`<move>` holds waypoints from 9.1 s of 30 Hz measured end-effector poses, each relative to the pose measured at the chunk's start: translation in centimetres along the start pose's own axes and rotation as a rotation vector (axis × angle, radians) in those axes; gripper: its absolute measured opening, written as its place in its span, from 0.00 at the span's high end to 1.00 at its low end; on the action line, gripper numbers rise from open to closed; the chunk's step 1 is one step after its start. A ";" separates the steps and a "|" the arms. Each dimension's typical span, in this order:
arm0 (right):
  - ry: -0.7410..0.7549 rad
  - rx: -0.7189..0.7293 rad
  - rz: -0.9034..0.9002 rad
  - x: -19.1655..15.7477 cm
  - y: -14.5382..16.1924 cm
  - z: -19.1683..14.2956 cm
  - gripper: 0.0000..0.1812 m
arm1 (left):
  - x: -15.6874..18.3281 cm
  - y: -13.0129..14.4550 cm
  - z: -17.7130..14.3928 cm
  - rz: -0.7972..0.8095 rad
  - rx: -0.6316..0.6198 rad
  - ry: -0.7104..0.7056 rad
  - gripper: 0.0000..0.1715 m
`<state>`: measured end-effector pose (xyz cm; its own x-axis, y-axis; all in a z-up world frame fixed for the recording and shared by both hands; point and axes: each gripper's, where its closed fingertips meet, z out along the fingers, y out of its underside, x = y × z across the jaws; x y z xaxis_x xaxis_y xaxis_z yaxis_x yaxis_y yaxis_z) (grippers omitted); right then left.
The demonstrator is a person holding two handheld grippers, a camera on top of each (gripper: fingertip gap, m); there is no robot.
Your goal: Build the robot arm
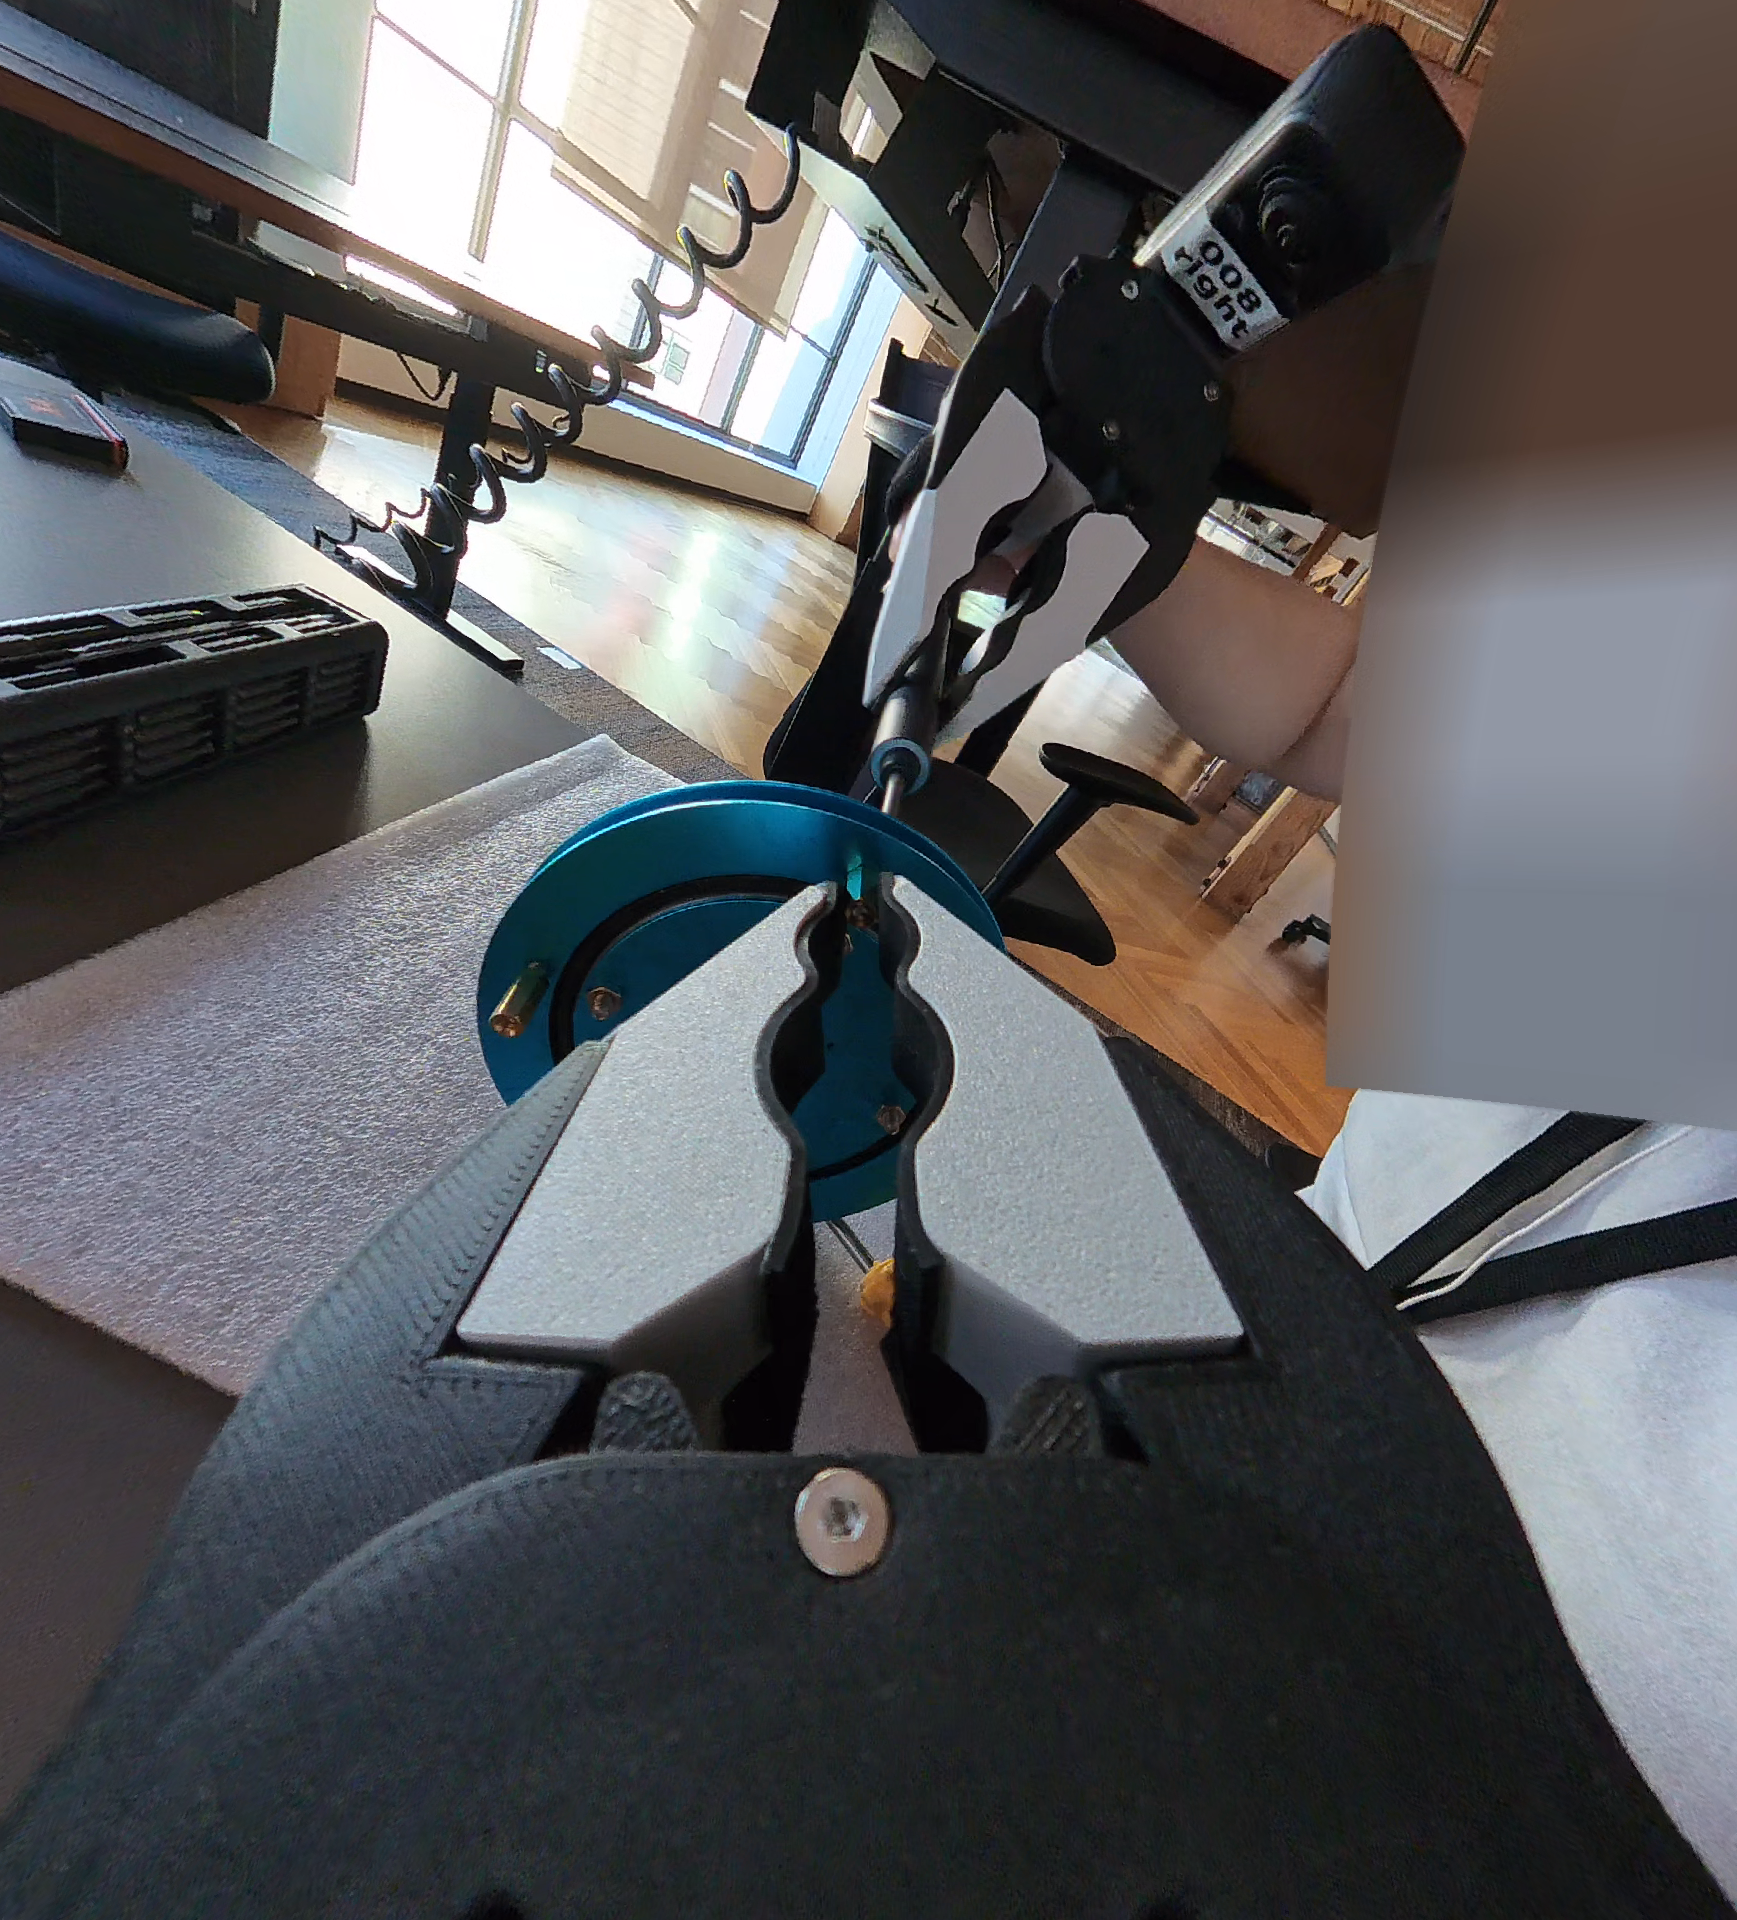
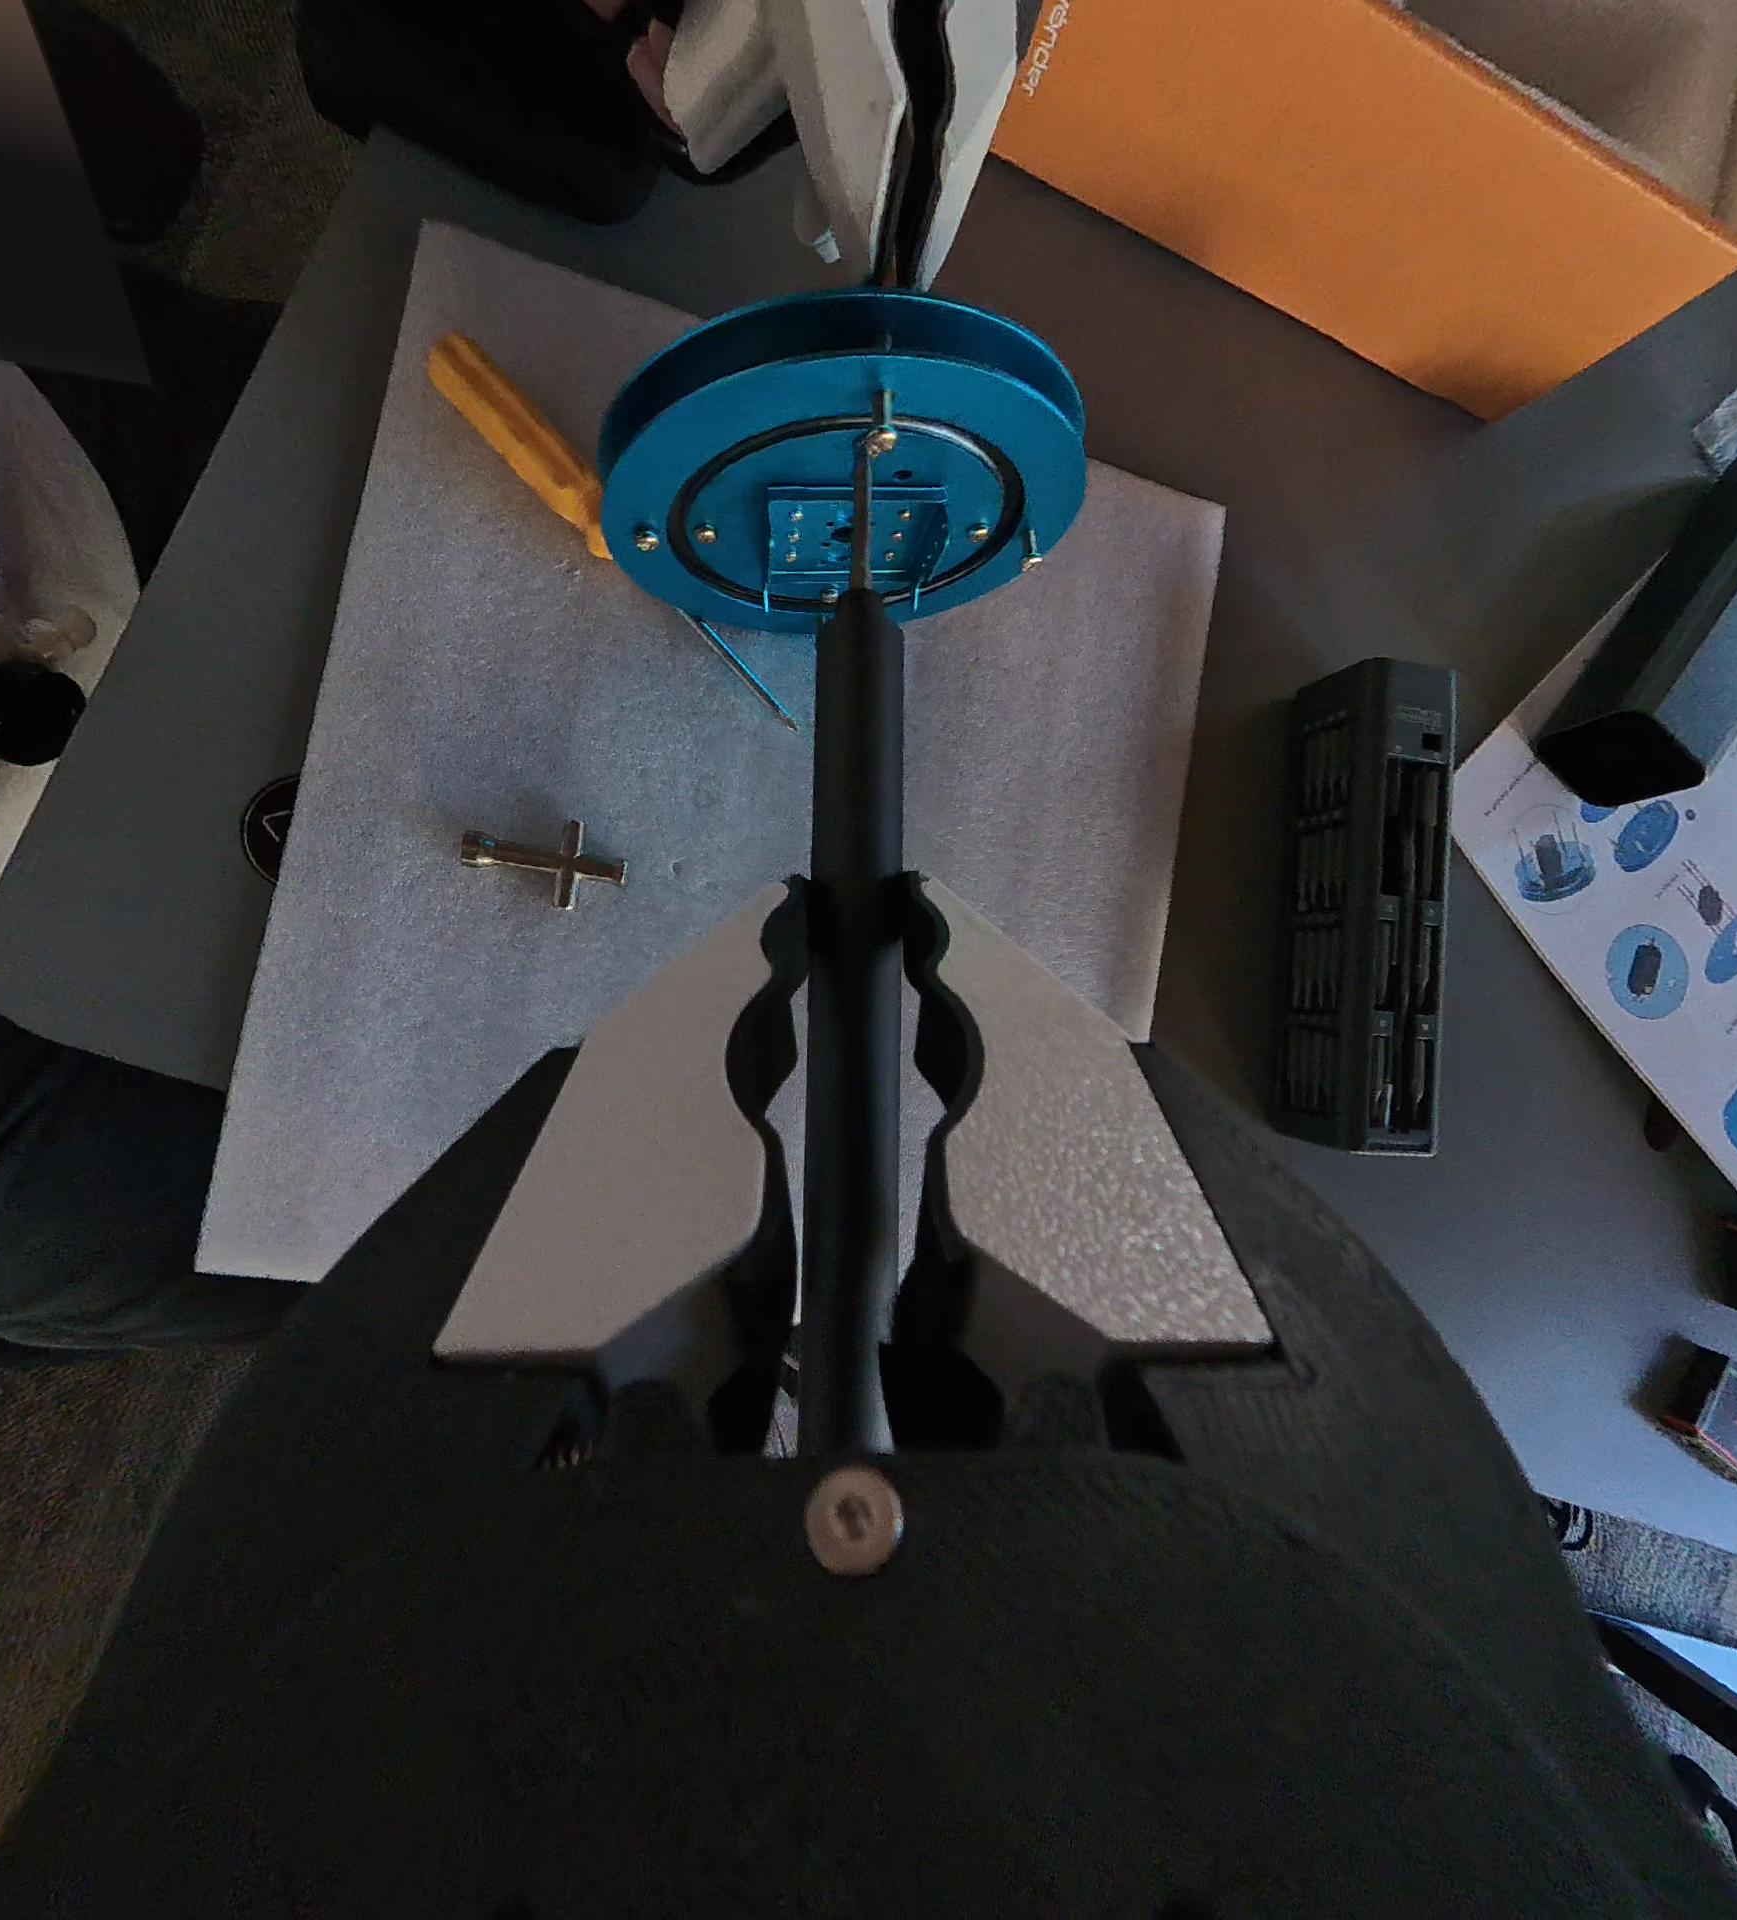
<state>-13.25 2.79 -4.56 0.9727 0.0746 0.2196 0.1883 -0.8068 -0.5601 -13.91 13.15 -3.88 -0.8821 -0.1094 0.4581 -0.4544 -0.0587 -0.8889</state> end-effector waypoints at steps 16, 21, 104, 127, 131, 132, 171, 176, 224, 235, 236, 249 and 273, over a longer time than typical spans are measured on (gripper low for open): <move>0.003 -0.006 -0.015 0.6 0.0 0.8 0.91 | -0.1 0.0 -0.2 0.001 0.004 -0.004 0.98; -0.002 0.013 -0.004 0.7 -0.1 0.7 0.91 | -0.1 0.0 -0.2 -0.001 0.005 -0.003 0.98; 0.104 -0.046 0.014 0.7 1.0 2.4 0.91 | 0.0 0.2 -0.2 -0.012 -0.006 0.010 0.98; 0.022 0.185 0.176 -0.9 2.1 4.5 0.91 | 0.1 0.2 1.1 -0.017 -0.057 0.024 0.98; 0.011 0.223 0.179 -1.0 2.1 4.6 0.91 | 0.0 0.2 1.2 -0.026 -0.073 0.025 0.98; 0.004 0.230 0.187 -1.1 2.1 4.6 0.91 | 0.0 0.2 1.3 -0.029 -0.077 0.025 0.98; 0.486 0.160 0.089 -0.9 2.8 4.2 0.87 | 0.1 0.2 1.4 -0.060 -0.069 0.050 0.97; 0.538 0.143 0.042 -0.9 2.7 4.2 0.91 | 0.2 0.2 1.4 -0.061 -0.067 0.053 0.97; 0.607 -0.219 -0.080 0.6 3.0 2.7 0.91 | 0.2 0.3 1.3 -0.052 -0.061 0.048 0.97; 0.687 -0.353 -0.142 1.5 3.4 1.3 0.91 | 0.3 0.3 1.2 -0.052 -0.057 0.046 0.97; 0.690 -0.365 -0.149 1.4 3.4 1.3 0.91 | 0.2 0.3 1.2 -0.052 -0.057 0.045 0.97; 0.706 -0.419 -0.168 1.0 2.3 0.8 0.91 | 0.3 0.3 1.1 -0.043 -0.039 -0.002 0.97; 0.701 -0.477 -0.176 1.3 2.2 0.6 0.91 | 0.3 0.3 1.1 -0.038 -0.041 -0.011 0.97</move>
<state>-11.47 1.42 -5.97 0.5976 -0.0306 0.8012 0.0985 -0.9889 -0.1112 -14.17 12.03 -3.99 -0.8627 -0.1185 0.4916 -0.4926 -0.0226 -0.8700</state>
